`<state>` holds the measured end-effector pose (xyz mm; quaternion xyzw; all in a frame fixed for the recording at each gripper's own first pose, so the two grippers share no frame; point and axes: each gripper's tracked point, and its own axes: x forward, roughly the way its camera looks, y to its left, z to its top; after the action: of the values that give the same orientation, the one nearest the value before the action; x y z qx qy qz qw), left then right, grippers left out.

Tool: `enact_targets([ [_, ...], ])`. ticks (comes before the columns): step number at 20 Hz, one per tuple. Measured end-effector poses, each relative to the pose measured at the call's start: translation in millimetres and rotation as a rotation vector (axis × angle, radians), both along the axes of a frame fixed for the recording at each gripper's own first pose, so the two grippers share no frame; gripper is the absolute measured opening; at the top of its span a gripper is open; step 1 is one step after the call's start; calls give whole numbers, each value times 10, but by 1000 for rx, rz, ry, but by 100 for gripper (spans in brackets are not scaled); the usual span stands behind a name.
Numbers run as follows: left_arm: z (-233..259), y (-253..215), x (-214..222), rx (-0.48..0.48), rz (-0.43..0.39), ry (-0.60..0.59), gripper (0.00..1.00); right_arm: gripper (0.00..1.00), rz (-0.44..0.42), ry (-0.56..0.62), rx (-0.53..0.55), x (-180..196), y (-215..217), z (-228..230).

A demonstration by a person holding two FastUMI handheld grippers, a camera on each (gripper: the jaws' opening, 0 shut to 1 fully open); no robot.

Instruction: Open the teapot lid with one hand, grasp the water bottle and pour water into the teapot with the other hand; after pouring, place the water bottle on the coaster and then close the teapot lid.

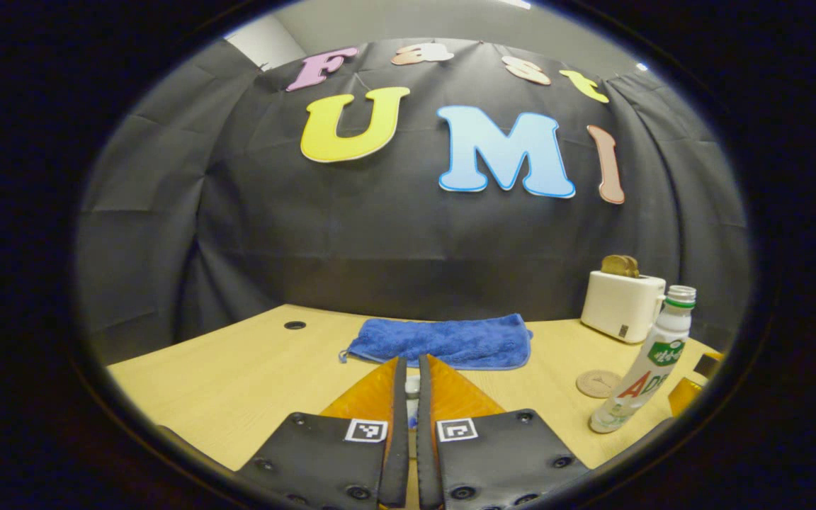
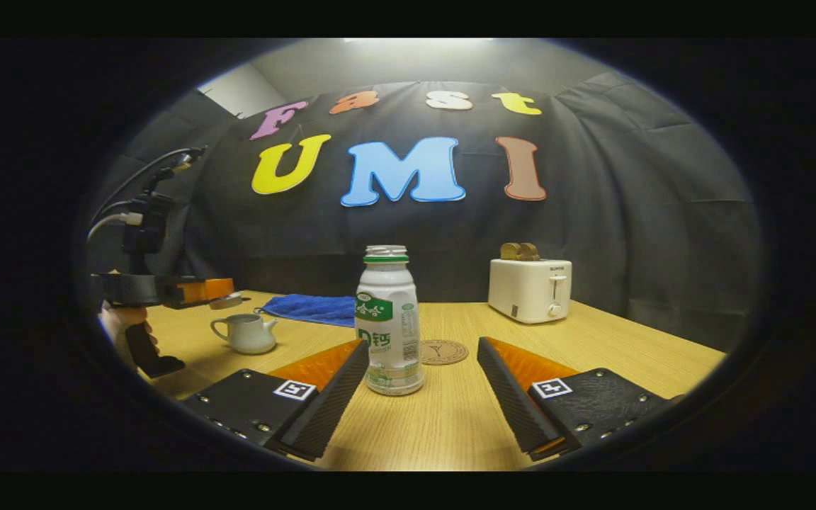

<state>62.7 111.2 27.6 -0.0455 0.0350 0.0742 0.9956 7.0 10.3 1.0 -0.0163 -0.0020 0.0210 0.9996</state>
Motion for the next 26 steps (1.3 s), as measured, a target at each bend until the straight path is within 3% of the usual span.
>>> enact_targets([
  [4, 99, 78, -375, 54, -9, -2, 12, 95, 29, -1, 1, 17, 74, 6],
  [6, 115, 62, -504, 51, -24, -3, 15, 95, 35, 4, 13, 66, 93, 23],
  [8, 121, 59, -621, 48, -34, -3, 11, 95, 47, 18, 28, 156, 144, 77],
  [9, 121, 53, -671, 48, -37, -4, 15, 95, 49, 20, 34, 201, 152, 118],
  [15, 36, 138, -907, 13, -38, 3, 7, 95, 65, 72, 30, 461, 276, 91],
  [16, 25, 172, -937, 11, -34, 5, 12, 95, 63, 86, 34, 495, 286, 45],
  [17, 13, 211, -976, 10, -29, 5, 15, 78, 51, 98, 38, 521, 279, 23],
  [18, 0, 247, -1010, 8, -22, 6, 7, 87, 49, 104, 42, 544, 280, 7],
  [20, -14, 309, -1056, 2, -14, 4, 11, 81, 41, 114, 45, 580, 281, -16],
  [21, -14, 330, -1074, -2, -12, 2, 15, 67, 43, 120, 45, 598, 297, -33],
  [22, -20, 339, -1086, -6, -12, 0, 14, 81, 33, 123, 39, 638, 300, -54],
  [23, -33, 352, -1090, -9, -11, -1, 13, 74, 25, 123, 22, 619, 294, -42],
  [26, -51, 381, -1124, -9, -7, -2, 7, 72, 18, 123, -28, 635, 306, -31],
])
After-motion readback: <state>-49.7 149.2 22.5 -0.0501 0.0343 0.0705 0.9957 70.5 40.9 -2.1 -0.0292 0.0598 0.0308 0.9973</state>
